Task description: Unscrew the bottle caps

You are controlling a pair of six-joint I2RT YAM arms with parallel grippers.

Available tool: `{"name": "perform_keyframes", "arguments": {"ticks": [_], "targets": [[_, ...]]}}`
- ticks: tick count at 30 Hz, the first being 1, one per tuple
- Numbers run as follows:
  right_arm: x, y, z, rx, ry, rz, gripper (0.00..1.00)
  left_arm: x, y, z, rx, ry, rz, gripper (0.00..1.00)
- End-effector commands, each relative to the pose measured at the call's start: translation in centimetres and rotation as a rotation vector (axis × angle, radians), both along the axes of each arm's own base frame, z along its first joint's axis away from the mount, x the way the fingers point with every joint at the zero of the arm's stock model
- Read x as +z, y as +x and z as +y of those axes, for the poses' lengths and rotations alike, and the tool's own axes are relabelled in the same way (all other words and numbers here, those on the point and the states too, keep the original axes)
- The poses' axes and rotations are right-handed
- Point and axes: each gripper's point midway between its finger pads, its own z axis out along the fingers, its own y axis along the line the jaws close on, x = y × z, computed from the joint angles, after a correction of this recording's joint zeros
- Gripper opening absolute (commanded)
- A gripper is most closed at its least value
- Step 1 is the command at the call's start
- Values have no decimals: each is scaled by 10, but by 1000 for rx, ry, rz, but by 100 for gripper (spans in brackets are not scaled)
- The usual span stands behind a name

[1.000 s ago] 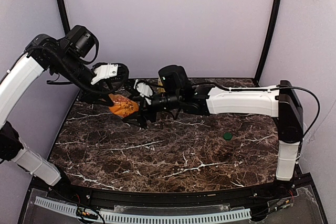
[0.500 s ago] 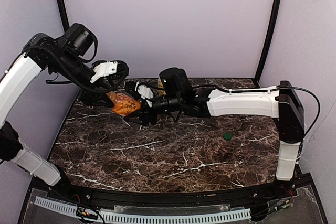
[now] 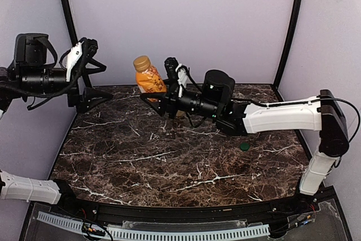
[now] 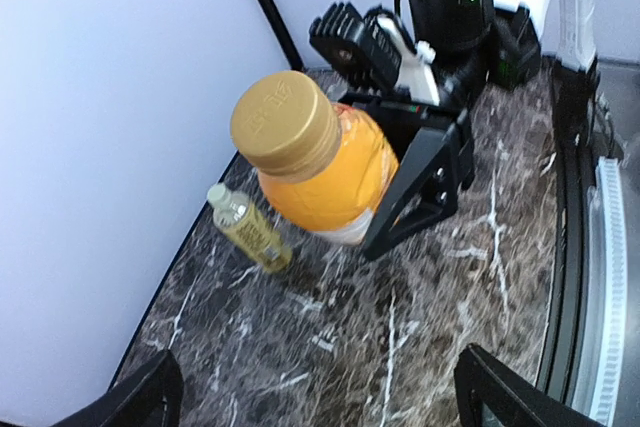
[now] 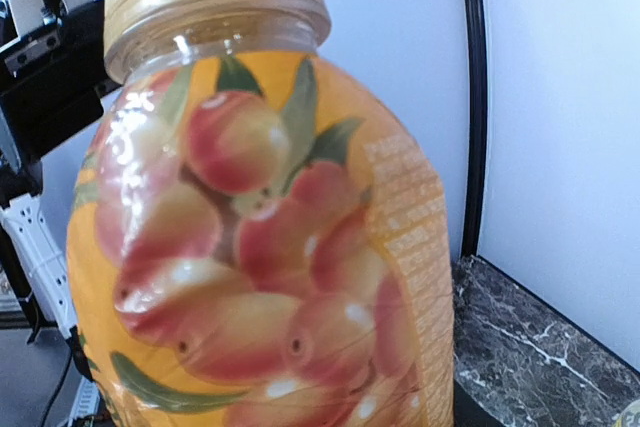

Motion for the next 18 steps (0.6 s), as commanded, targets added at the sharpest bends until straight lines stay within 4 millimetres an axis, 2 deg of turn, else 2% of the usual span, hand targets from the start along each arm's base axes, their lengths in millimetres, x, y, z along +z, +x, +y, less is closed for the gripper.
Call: {"name": "perform_keyframes", "arguments": {"ticks": [1,2,5,8,9,10,13,18], "targets": [[56,-8,-9,16,252,-39,47,25,2,-45,-104,-294,127,94],[59,-12,-7,44,250,-59,47,22,-3,-53,-145,-320,182,93],[65,-28,-2,131,250,-119,47,36,1,-67,-186,-402,211,92],[70,-41,-3,198,264,-175,47,45,2,-76,-235,-461,193,91],[72,-44,-3,215,270,-189,47,38,3,-78,-240,-463,201,91],[73,-46,-2,227,271,-196,47,44,2,-80,-266,-488,175,91],[75,-47,2,242,263,-205,47,35,-7,-86,-345,-495,159,88],[71,-46,7,257,239,-213,47,37,-18,-89,-439,-530,103,83]]}}
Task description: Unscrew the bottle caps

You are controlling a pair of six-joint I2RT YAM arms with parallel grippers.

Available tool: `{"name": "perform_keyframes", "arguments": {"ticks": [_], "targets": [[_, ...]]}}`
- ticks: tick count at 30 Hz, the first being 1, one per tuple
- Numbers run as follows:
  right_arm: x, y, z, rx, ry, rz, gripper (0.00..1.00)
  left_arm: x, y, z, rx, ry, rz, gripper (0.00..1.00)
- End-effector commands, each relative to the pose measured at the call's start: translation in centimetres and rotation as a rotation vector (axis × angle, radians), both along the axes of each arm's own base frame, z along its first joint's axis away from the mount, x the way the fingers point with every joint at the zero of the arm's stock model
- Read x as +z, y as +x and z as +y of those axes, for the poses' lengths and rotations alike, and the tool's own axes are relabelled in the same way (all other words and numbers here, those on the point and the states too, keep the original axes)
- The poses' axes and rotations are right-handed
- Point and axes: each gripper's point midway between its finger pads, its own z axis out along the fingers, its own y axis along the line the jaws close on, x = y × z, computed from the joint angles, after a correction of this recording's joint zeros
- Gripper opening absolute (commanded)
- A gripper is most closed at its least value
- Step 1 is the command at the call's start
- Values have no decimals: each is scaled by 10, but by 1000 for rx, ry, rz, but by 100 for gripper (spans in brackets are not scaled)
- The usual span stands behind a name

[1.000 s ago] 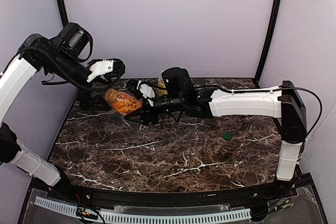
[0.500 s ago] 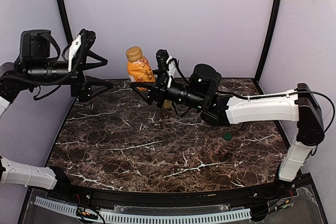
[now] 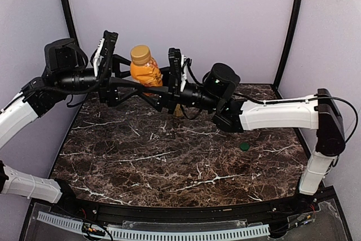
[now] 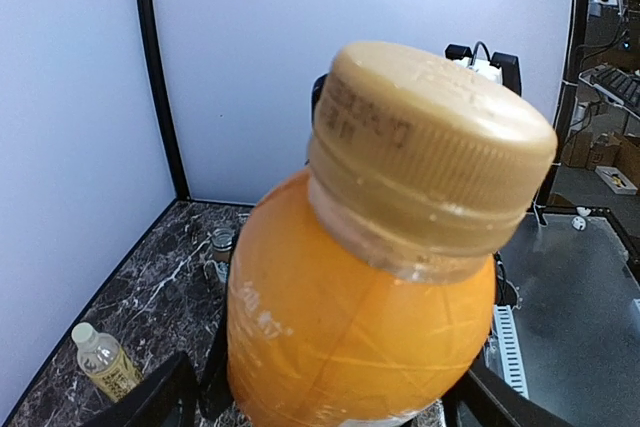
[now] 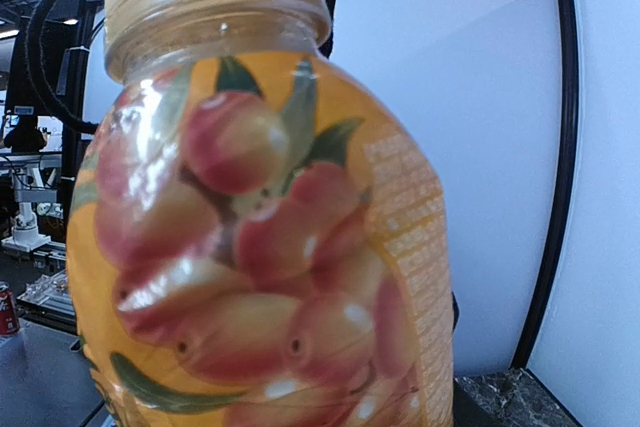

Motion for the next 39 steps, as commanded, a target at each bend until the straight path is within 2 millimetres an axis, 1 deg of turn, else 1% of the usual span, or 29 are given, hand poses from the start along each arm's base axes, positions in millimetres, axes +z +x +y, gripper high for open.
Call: {"name": "perform_keyframes", "arguments": {"ticks": [1,2,3,4,8,10,13,17,18,20,21,22,23,24,25,26,27,29,31,33,36,39], "targets": [[6,-7,6,40,14,-50,47,25,-25,-2,-129,-111,-100,82],[6,-7,7,45,12,-50,47,27,-25,-2,-132,-122,-108,81],[6,-7,7,50,11,-52,47,24,-26,-3,-139,-120,-101,80],[6,-8,8,57,9,-52,47,28,-26,-3,-142,-135,-113,79],[5,-7,9,61,4,-51,46,31,-28,-5,-162,-144,-121,74],[4,-6,9,59,1,-48,46,30,-27,-6,-166,-140,-123,69],[4,-5,10,57,-7,-43,46,27,-26,-7,-165,-133,-118,58],[1,-2,12,49,-33,-28,47,25,-30,-9,-177,-126,-122,48],[1,0,12,40,-34,-24,52,25,-29,-8,-175,-124,-123,46],[0,3,10,20,-37,-14,64,27,-27,-7,-157,-124,-130,43],[1,4,9,9,-39,-11,73,23,-26,-7,-144,-109,-115,41],[1,5,8,-2,-45,-11,82,24,-22,-5,-111,-107,-119,40],[2,6,6,-10,-54,-13,88,22,-20,-4,-95,-93,-120,39],[0,6,5,-16,-78,-11,92,24,-15,-1,-50,-89,-130,38],[-2,6,2,-25,-101,-13,94,20,-14,2,-31,-68,-140,37],[-2,4,-1,-29,-127,-14,95,18,-6,5,20,-51,-146,35],[-4,4,-4,-37,-164,-13,96,13,-3,9,48,-23,-164,34],[-3,1,-14,-50,-233,22,96,-1,13,19,162,42,-194,31],[-7,-2,-23,-69,-309,49,96,-12,24,28,240,98,-246,27],[-8,1,-33,-121,-357,107,94,-22,33,36,300,153,-311,25],[-5,3,-44,-192,-369,192,90,-33,42,44,350,221,-379,24],[8,8,-44,-281,-341,216,88,-43,46,47,369,266,-385,24]]}}
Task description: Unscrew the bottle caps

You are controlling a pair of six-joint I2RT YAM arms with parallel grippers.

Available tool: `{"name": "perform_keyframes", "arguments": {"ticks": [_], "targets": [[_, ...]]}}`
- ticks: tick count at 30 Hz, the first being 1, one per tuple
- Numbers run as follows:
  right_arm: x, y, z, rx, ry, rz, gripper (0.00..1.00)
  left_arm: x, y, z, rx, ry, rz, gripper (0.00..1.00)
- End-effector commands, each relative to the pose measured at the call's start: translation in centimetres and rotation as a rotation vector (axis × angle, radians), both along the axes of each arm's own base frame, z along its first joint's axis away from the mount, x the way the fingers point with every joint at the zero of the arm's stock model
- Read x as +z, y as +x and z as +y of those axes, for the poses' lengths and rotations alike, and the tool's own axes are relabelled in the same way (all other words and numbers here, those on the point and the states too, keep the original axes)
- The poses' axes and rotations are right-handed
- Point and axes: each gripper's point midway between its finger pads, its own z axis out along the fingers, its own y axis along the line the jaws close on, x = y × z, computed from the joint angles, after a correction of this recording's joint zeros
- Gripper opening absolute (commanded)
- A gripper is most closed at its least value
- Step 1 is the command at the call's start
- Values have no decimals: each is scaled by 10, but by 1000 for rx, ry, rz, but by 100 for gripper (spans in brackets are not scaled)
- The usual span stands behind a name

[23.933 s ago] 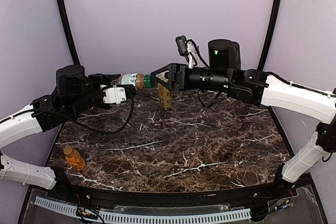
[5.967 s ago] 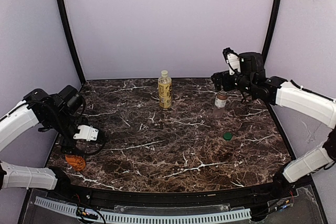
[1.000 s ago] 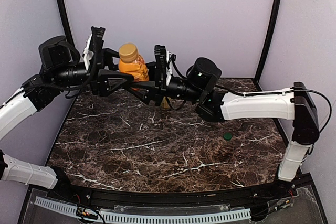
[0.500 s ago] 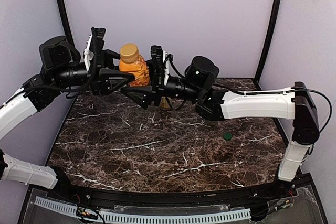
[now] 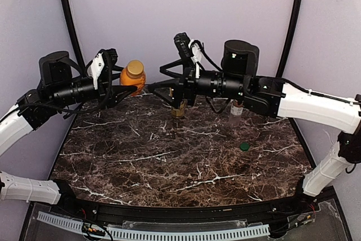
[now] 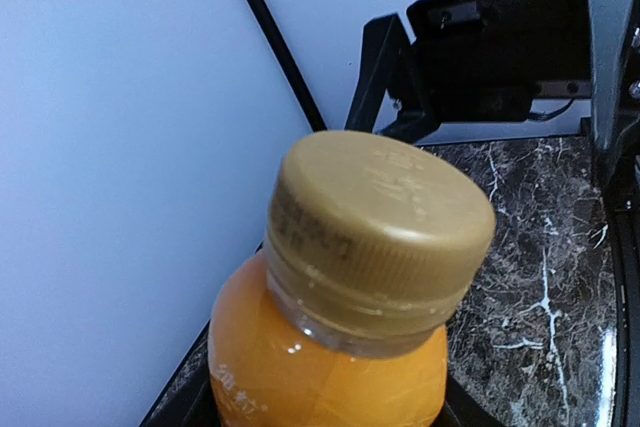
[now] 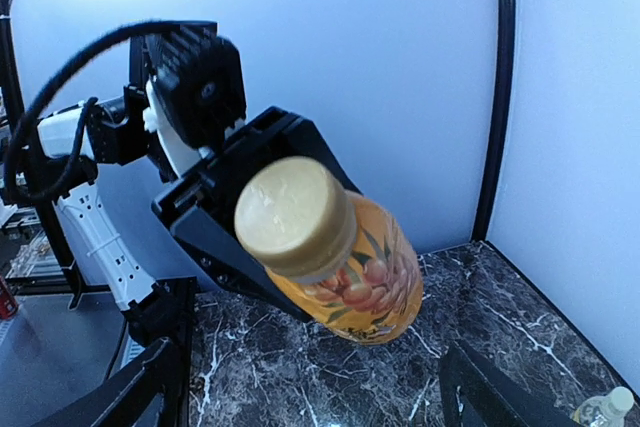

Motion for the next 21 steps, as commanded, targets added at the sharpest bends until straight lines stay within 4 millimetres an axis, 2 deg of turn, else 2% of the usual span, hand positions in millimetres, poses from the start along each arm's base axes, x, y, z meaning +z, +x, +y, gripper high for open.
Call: {"name": "perform_keyframes", "arguments": {"ticks": [1,5,11,15,21], "targets": [[7,13,-2,-178,-29,60,87,-24,14,12,96,124,-43,24],[22,23,6,-271,-14,17,88,-30,13,13,101,138,-20,23],[27,22,29,-262,-16,-25,88,-33,12,13,94,142,-16,24],[27,25,42,-259,-25,-38,87,-32,14,11,92,143,-14,24],[18,31,51,-272,-42,-34,77,-31,15,10,93,144,-19,24]]}}
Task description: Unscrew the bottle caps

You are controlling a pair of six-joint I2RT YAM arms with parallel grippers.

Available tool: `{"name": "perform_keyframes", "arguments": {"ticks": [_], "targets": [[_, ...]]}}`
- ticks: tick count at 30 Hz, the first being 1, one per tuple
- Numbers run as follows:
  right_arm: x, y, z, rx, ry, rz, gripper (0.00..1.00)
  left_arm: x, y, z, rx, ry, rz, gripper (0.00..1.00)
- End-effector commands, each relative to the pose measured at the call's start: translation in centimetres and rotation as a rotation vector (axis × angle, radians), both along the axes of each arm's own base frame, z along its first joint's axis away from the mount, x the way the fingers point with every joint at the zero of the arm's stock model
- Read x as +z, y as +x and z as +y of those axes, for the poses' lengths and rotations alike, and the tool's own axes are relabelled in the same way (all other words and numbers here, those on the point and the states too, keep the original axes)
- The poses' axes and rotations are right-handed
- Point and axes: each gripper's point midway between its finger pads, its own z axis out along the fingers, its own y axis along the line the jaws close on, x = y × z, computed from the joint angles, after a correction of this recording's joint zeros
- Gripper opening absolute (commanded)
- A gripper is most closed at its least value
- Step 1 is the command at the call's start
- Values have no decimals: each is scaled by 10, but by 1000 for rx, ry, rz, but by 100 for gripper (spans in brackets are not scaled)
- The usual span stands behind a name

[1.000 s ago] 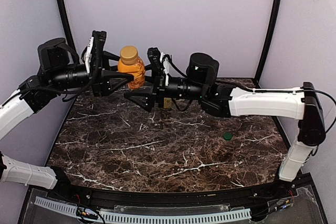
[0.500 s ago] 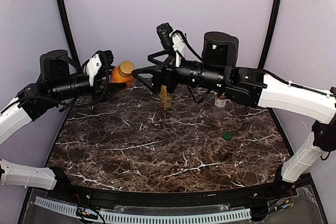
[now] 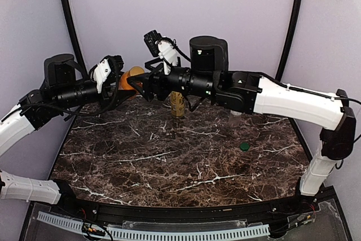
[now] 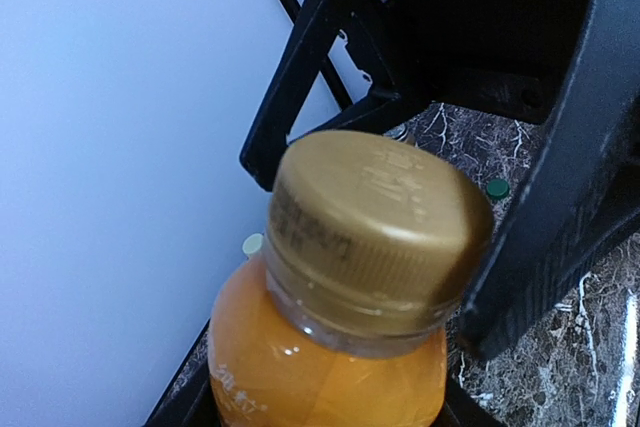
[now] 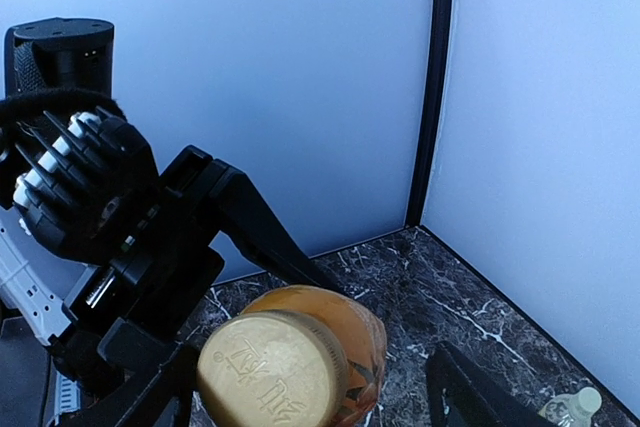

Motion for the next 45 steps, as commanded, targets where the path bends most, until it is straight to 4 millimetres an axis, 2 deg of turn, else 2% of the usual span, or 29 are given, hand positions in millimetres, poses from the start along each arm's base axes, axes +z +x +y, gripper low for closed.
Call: {"name": "perform_keyframes", "arguments": {"ticks": [1,4,9,10,11,12,13,14,15,17,18,22,28,35,37,41,42,43,44,45], "targets": [[8,2,5,-15,7,-32,73,-5,0,0,-1,23,4,24],[5,3,8,-17,-3,-42,56,-6,0,-1,-2,25,3,24],[3,1,11,-2,-11,-57,14,-6,0,-1,-5,28,0,24],[3,1,10,0,-12,-58,5,-6,-1,-1,-8,28,-2,24],[3,1,9,-3,-11,-58,0,-5,-2,-1,-11,26,-4,32],[5,0,7,-3,-9,-59,0,-6,-2,-2,-15,27,-1,40],[8,0,4,-4,-4,-58,0,-7,-6,-2,-30,24,1,61],[9,-3,2,9,2,-52,0,-8,-8,-3,-39,22,3,71],[12,-5,-1,30,15,-39,0,-11,-12,-3,-54,21,8,86],[18,-13,-6,123,54,19,0,-16,-15,-2,-61,27,14,94],[22,-17,-8,178,78,56,0,-19,-15,-1,-58,33,16,94],[26,-24,-18,282,143,143,0,-23,-9,1,-27,46,26,92],[18,-20,-21,255,136,157,0,-10,-13,-3,-51,5,41,78],[20,-22,-17,281,150,160,0,-8,-14,-7,-72,-17,59,76],[20,-22,-16,285,151,163,0,-5,-15,-9,-80,-34,66,71],[16,-19,-18,267,147,179,0,-2,-17,-9,-88,-37,61,53],[14,-17,-19,256,143,194,11,-1,-16,-8,-82,-33,55,48],[14,-13,-21,239,142,209,34,-1,-16,-7,-78,-23,43,47],[13,-9,-25,218,140,225,49,-1,-14,-5,-59,-16,33,44],[13,-7,-27,198,139,241,59,-1,-13,-3,-52,1,9,43]]}}
